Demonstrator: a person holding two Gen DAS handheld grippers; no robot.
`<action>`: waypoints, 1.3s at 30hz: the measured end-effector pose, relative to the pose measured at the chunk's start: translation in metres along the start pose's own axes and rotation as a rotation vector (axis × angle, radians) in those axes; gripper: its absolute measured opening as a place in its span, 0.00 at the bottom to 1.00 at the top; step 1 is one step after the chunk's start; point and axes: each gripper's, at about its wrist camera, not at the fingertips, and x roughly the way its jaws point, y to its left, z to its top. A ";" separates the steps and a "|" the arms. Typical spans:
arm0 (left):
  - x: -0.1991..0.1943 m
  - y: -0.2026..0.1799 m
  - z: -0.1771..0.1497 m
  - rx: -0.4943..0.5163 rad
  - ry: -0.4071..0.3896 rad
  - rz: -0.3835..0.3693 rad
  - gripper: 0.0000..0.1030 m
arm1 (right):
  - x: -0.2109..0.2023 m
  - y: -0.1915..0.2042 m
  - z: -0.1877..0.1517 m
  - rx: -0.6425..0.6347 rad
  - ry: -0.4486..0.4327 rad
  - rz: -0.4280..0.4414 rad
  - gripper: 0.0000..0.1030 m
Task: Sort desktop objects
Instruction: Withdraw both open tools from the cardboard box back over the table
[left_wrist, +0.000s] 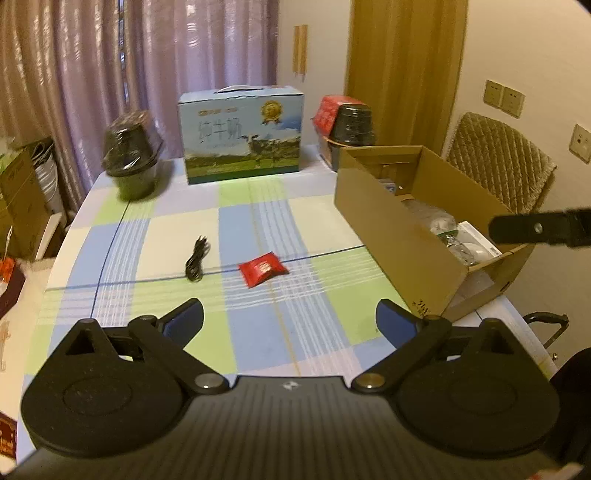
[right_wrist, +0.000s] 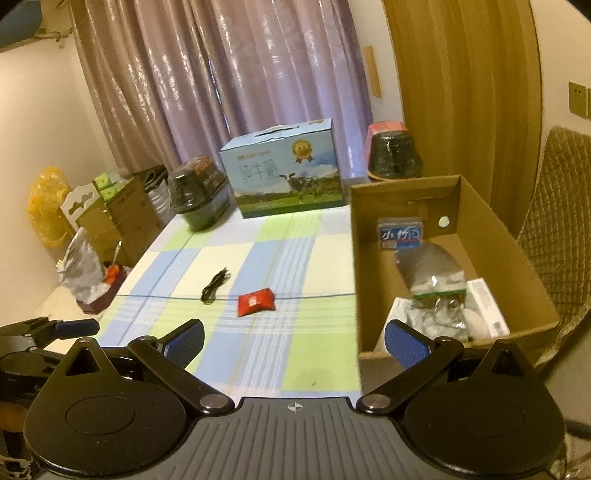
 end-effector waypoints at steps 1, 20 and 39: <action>-0.001 0.003 -0.002 -0.007 0.001 0.003 0.95 | -0.001 0.001 -0.003 0.006 0.002 0.004 0.98; -0.011 0.054 -0.021 -0.098 0.011 0.065 0.96 | 0.025 0.043 -0.030 -0.014 0.092 0.052 0.98; -0.002 0.074 -0.029 -0.112 0.033 0.084 0.96 | 0.060 0.064 -0.035 -0.059 0.168 0.064 0.98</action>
